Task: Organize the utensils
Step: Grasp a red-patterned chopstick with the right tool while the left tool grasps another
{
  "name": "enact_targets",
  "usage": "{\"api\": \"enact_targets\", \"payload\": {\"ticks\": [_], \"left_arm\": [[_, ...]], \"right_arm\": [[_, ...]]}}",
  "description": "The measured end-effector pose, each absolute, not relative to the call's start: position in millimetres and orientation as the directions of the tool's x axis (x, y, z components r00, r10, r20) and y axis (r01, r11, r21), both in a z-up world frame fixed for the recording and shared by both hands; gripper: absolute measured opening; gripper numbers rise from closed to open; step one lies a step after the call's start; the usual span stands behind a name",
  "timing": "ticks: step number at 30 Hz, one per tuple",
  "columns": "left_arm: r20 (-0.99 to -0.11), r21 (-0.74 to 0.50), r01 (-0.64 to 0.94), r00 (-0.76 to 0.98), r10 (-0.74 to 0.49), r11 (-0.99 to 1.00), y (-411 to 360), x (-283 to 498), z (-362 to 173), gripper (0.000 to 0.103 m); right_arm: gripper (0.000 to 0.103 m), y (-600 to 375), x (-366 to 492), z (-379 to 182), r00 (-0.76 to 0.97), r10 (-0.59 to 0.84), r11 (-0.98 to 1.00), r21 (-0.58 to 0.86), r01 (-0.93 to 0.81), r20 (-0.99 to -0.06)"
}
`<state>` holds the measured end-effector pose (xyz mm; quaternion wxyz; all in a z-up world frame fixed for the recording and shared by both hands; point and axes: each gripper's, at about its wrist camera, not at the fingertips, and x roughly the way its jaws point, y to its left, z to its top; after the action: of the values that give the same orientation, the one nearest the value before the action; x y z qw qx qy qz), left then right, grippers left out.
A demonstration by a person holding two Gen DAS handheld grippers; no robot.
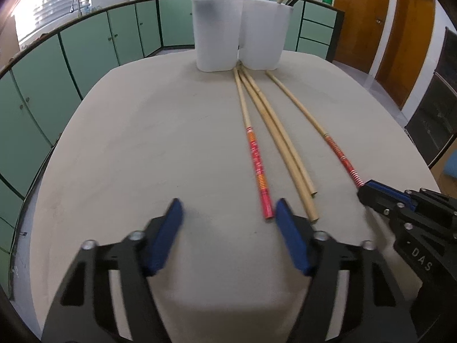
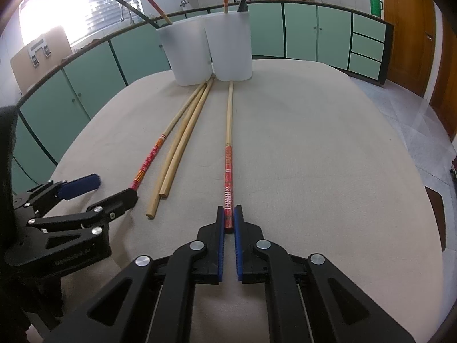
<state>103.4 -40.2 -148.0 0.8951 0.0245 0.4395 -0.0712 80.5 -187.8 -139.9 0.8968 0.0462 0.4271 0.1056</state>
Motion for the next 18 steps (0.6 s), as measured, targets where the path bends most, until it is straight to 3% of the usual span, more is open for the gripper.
{"api": "enact_targets", "payload": {"ticks": [3,5,8,18], "left_arm": [[-0.786,-0.014,0.155,0.609,-0.107,0.988,-42,102,-147,0.034],[-0.784,-0.027,0.166,0.609,-0.124,0.986,-42,101,-147,0.012],[-0.783,-0.026,0.172,0.609,-0.127,0.985,-43,100,-147,0.005],[-0.754,-0.031,0.165,0.643,-0.132,0.986,-32,89,-129,0.005]], "right_arm": [[0.007,-187,81,-140,0.613,0.229,0.973,0.174,-0.149,-0.756],[0.007,-186,80,-140,0.616,0.221,0.975,0.164,-0.149,-0.756],[0.006,-184,79,-139,0.62,0.209,0.978,0.147,-0.15,-0.757],[0.006,-191,73,-124,0.658,0.216,0.976,0.158,-0.148,-0.721]]}}
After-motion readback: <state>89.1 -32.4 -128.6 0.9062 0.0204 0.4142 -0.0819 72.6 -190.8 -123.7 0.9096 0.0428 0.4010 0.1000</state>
